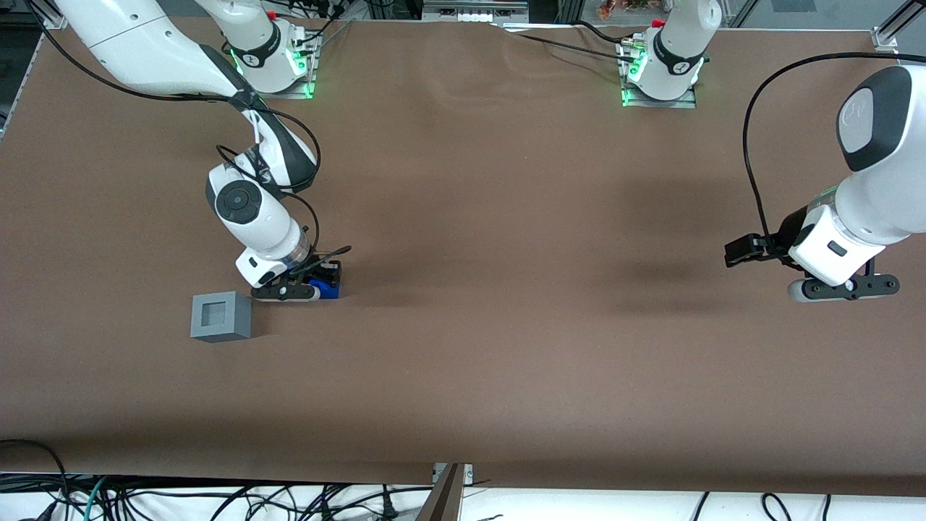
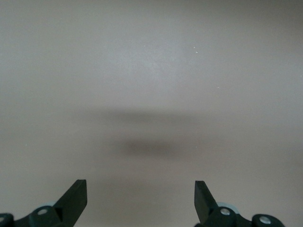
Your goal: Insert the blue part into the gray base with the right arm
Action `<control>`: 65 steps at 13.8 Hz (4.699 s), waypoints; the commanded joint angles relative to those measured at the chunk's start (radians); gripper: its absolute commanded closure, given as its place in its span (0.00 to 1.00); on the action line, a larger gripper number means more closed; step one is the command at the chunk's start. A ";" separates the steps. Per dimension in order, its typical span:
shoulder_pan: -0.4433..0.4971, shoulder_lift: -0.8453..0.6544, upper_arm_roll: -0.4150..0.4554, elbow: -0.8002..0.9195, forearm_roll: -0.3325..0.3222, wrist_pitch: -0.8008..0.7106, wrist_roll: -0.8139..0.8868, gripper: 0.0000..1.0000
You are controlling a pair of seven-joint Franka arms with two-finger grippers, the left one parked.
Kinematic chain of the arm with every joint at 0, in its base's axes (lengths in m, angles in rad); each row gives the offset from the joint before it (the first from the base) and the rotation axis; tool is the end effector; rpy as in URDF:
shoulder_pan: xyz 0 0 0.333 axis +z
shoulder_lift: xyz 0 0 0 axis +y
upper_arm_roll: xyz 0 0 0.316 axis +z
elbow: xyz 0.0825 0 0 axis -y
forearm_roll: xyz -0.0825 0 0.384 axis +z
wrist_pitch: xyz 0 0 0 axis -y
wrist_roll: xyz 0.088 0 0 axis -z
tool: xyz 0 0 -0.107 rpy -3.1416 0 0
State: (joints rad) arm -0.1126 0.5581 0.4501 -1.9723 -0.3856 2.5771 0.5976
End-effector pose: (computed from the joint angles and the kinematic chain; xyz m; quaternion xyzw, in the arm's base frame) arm 0.5904 0.2022 0.2199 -0.9979 0.0091 -0.0555 0.0309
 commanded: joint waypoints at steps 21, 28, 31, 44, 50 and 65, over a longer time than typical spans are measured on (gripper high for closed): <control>-0.064 -0.027 -0.235 0.349 0.269 -0.437 -0.817 0.60; -0.065 -0.006 -0.240 0.348 0.294 -0.405 -0.737 0.60; -0.065 0.000 -0.241 0.348 0.294 -0.402 -0.736 0.60; -0.067 0.008 -0.257 0.348 0.306 -0.387 -0.633 0.60; -0.068 0.014 -0.255 0.337 0.306 -0.380 -0.627 0.31; -0.070 -0.427 -0.200 0.406 0.323 -0.918 -0.651 0.01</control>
State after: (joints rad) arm -0.1751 0.2455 0.2466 -1.5717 -0.0900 1.7740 -0.0374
